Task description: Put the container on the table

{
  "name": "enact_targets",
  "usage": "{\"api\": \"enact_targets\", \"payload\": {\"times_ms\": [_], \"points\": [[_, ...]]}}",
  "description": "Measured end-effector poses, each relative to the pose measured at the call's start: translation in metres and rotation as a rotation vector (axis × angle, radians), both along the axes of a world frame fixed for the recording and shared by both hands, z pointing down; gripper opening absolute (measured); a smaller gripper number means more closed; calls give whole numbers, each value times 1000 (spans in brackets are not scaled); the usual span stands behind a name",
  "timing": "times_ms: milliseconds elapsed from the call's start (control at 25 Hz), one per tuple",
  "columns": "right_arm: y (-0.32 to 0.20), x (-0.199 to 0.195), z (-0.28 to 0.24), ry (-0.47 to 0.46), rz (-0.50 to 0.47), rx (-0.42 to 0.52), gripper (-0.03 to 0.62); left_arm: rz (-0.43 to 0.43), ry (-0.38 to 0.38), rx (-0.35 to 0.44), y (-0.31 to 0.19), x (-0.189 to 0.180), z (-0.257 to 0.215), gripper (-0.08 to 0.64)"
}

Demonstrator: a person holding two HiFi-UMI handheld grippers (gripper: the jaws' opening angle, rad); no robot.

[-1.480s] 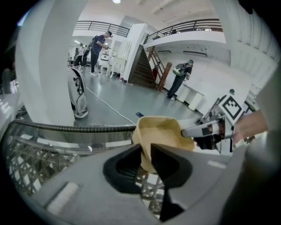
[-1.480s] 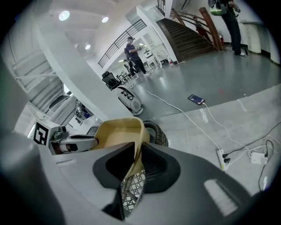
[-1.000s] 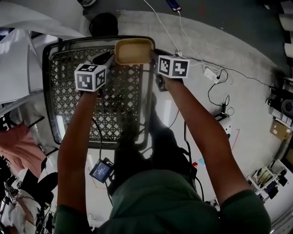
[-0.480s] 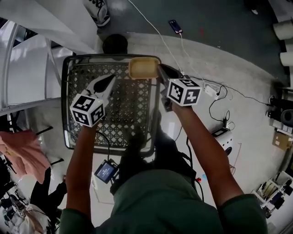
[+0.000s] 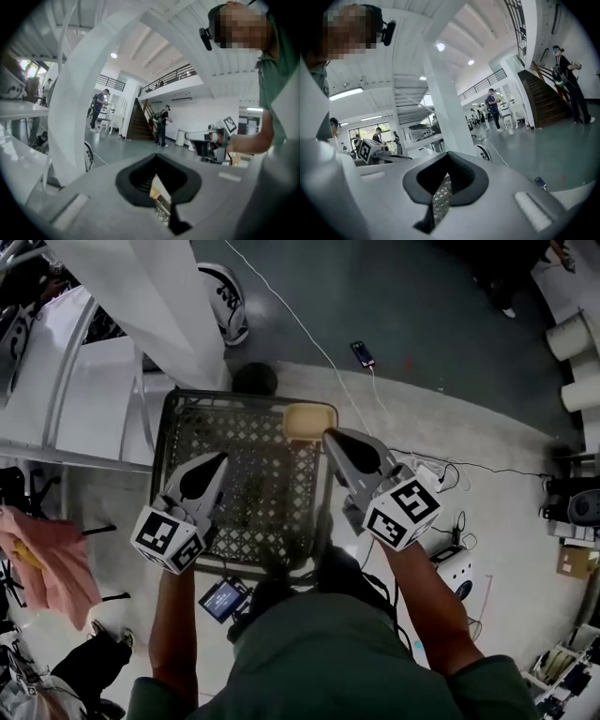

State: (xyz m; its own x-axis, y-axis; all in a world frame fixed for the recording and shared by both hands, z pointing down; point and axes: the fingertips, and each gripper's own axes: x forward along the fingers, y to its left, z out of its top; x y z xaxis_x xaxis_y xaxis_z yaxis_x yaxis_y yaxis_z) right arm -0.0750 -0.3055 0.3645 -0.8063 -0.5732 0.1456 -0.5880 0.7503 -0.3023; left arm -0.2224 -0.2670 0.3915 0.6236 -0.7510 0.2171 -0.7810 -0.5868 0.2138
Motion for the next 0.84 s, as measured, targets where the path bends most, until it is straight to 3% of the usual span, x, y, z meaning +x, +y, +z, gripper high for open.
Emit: {"api": "enact_targets", "payload": {"times_ms": [280, 480, 840], "points": [[62, -18, -78, 5, -50, 137, 3, -68, 3, 59, 61, -37, -46, 2], [95, -27, -105, 14, -71, 159, 3, -30, -65, 100, 96, -31, -67, 2], [134, -44, -126, 11, -90, 176, 3, -28, -41, 146, 140, -35, -99, 2]]}}
